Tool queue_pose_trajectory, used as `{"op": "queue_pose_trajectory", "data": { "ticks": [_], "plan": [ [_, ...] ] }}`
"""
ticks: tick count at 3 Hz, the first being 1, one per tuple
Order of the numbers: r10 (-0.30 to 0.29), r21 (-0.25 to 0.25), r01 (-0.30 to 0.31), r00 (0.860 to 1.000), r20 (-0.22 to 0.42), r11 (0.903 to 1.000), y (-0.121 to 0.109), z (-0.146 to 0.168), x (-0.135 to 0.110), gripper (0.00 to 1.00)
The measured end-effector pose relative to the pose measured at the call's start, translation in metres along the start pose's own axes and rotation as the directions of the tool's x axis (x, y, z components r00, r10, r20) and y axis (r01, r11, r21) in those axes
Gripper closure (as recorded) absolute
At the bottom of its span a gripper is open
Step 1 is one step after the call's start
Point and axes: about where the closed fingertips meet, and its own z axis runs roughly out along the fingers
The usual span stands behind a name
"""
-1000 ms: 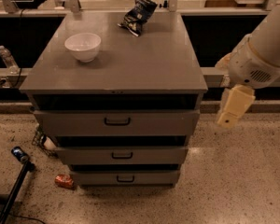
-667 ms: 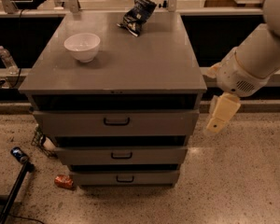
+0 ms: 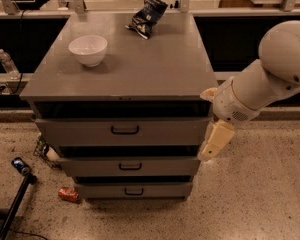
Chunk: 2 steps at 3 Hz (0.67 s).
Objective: Open top drawer
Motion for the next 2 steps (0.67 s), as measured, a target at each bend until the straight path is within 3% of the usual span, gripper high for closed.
{"op": "queue_pose_trajectory", "data": {
  "ticks": [2],
  "plan": [
    [0.006,0.002,-0.006,1.000,-0.022,1.0000,0.006,0.014,0.004,0.00]
  ]
}}
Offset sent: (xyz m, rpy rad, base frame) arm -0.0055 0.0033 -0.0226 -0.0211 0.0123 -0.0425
